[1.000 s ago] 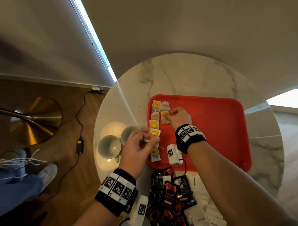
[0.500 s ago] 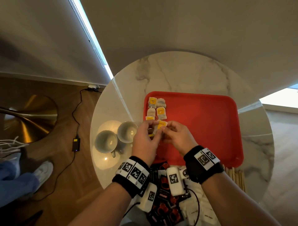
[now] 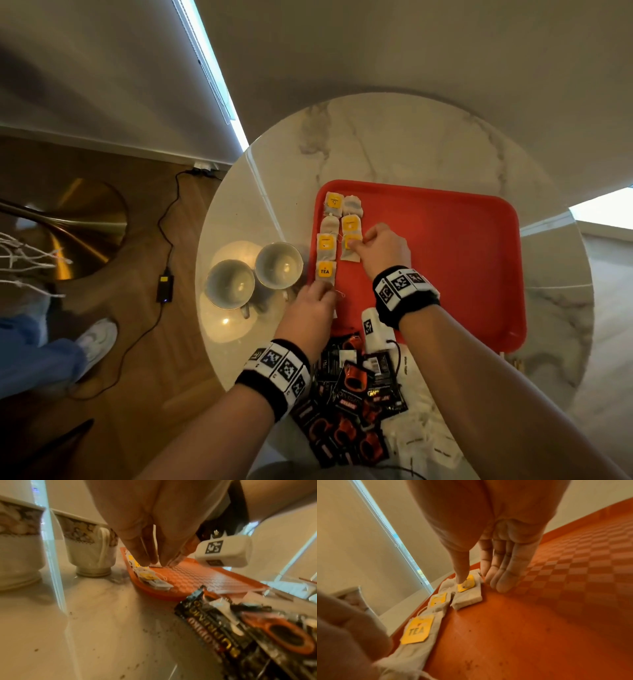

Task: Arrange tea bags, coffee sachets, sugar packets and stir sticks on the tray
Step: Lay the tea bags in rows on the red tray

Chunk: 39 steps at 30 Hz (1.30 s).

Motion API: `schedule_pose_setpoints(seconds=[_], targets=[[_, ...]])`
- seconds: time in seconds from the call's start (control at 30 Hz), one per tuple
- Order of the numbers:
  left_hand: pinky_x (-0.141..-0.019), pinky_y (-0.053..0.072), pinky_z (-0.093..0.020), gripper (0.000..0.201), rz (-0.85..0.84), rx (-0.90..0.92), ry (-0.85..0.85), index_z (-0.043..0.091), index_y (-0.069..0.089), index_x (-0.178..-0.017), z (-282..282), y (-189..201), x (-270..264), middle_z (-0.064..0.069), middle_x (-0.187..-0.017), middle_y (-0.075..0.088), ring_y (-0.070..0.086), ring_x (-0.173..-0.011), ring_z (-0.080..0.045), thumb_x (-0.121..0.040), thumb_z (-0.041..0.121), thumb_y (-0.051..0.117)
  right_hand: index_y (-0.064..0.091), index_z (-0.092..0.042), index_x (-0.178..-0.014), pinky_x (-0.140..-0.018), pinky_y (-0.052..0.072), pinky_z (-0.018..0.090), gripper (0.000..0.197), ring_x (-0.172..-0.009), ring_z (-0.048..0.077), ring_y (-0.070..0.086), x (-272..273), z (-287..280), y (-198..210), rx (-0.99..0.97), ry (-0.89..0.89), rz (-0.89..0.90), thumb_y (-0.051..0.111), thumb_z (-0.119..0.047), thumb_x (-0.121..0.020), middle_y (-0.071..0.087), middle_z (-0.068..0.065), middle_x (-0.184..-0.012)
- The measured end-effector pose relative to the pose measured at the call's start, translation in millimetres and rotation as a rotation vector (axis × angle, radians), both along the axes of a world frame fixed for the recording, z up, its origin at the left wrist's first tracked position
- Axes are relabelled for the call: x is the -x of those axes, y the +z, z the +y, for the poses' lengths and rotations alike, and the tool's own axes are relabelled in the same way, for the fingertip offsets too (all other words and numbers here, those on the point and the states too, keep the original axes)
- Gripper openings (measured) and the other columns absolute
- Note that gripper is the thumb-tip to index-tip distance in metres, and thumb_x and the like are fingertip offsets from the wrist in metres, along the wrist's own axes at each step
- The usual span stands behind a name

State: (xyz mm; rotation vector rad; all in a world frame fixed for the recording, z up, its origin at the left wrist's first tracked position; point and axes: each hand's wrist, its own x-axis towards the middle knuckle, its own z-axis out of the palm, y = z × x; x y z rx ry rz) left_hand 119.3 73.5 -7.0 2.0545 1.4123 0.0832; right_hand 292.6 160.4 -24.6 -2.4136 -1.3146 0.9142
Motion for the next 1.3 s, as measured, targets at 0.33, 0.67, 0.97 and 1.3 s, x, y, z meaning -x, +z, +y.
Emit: schedule_pose_setpoints(seconds=[0.33, 0.67, 0.97, 1.3], targets=[[-0.115, 0.038, -0.045, 0.051, 0.178, 0.016, -0.198, 0.009, 0.038, -0.15, 8.8, -4.9, -0.4, -0.013, -0.159, 0.026, 0.024, -0.147, -0.032, -0.1, 0.014, 0.049, 0.062, -0.02, -0.102, -0.083, 0.056, 0.041, 0.027, -0.092, 0.026, 0.068, 10.8, 9.9, -3.4, 0.042, -0.056, 0.075, 0.073, -0.039, -0.088, 0.071, 0.004, -0.097], [-0.086, 0.056, -0.04, 0.032, 0.008, -0.011, -0.082, 0.015, 0.063, -0.124, -36.5, 14.3, 57.2, -0.007, -0.127, 0.059, 0.056, -0.115, -0.026, -0.092, 0.017, 0.063, 0.065, -0.025, -0.099, -0.073, 0.049, 0.026, 0.021, -0.079, 0.005, 0.061, 18.4, -70.8, 52.1, 0.006, 0.116, 0.196, 0.076, -0.038, -0.087, 0.064, -0.013, -0.085], [-0.097, 0.051, -0.035, 0.079, 0.217, 0.344, -0.182, 0.034, 0.041, -0.144, -96.5, -10.6, 117.4, 0.002, -0.136, 0.041, 0.049, -0.119, -0.019, -0.077, 0.056, 0.075, 0.065, -0.025, -0.113, -0.092, 0.049, 0.035, 0.025, -0.101, 0.014, 0.059, 73.3, -160.0, 33.8, 0.266, 0.835, 0.17, 0.07, -0.035, -0.091, 0.061, -0.007, -0.108], [-0.084, 0.046, -0.024, 0.02, -0.166, 0.407, 0.266, 0.022, 0.066, -0.111, -84.0, -3.1, 98.8, 0.001, -0.103, 0.07, 0.064, -0.095, -0.016, -0.091, 0.02, 0.068, 0.051, -0.023, -0.13, -0.094, 0.049, 0.038, 0.054, -0.109, 0.02, 0.06, 87.7, -168.1, 32.2, 0.212, 0.827, 0.218, 0.078, -0.034, -0.085, 0.06, 0.0, -0.123]])
